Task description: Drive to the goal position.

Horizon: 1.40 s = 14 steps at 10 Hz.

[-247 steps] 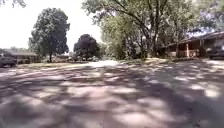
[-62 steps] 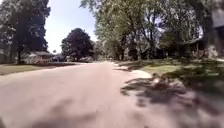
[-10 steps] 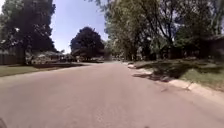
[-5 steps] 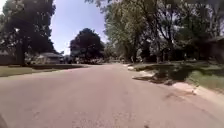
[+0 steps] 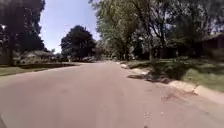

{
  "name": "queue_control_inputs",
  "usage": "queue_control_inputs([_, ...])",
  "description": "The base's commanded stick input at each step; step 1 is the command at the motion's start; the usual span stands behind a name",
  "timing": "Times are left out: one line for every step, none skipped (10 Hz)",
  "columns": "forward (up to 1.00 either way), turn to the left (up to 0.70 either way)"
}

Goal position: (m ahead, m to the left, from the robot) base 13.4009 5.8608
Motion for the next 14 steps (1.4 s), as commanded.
queue_control_inputs([0.50, 0.00])
queue_control_inputs([0.50, 0.00])
queue_control_inputs([0.50, 0.00])
queue_control_inputs([0.50, 0.00])
queue_control_inputs([0.50, 0.00])
queue_control_inputs([0.50, 0.00])
queue_control_inputs([0.50, 0.00])
queue_control_inputs([0.50, 0.00])
queue_control_inputs([0.50, 0.00])
queue_control_inputs([0.50, 0.00])
queue_control_inputs([0.50, 0.00])
queue_control_inputs([0.50, 0.00])
queue_control_inputs([0.50, 0.00])
queue_control_inputs([0.50, 0.00])
